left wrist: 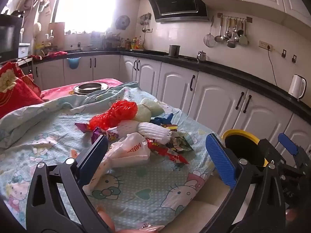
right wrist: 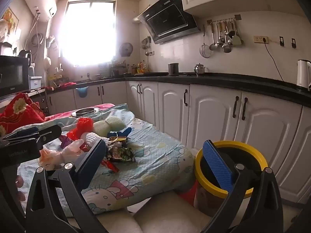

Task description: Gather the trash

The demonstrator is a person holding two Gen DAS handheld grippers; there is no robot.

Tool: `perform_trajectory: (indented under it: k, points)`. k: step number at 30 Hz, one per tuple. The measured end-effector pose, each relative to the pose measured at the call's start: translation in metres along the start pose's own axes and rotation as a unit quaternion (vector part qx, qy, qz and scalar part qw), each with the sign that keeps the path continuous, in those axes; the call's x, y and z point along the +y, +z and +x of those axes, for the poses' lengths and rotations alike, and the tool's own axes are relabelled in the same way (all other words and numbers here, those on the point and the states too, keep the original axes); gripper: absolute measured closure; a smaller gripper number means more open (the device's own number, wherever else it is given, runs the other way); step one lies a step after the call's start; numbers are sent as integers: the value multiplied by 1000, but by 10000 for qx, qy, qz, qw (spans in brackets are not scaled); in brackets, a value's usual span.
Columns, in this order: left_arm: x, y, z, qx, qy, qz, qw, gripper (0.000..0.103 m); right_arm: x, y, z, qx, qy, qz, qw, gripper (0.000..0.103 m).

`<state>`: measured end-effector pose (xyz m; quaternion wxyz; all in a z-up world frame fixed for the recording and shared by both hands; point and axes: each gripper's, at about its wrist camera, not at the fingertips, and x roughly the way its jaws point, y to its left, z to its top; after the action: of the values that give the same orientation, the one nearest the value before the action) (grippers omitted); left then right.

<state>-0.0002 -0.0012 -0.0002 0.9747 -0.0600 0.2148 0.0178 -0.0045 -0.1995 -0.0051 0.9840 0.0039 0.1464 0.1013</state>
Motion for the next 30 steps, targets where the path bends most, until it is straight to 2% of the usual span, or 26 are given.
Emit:
perform_trajectory:
  k: [9,11,30]
  points:
    - [-4,4,-5,-54,-15,-14,10000,11,0,1,-1,2,-82,163,9998,6]
    - [-5,5,-4,-53,-16,-18,10000,11,0,3,-2,-54,25,36,10000,6]
    - [1,2,-3,-59,-46,-51,10000,11,-1,-1,0,1,-88,42,10000,6]
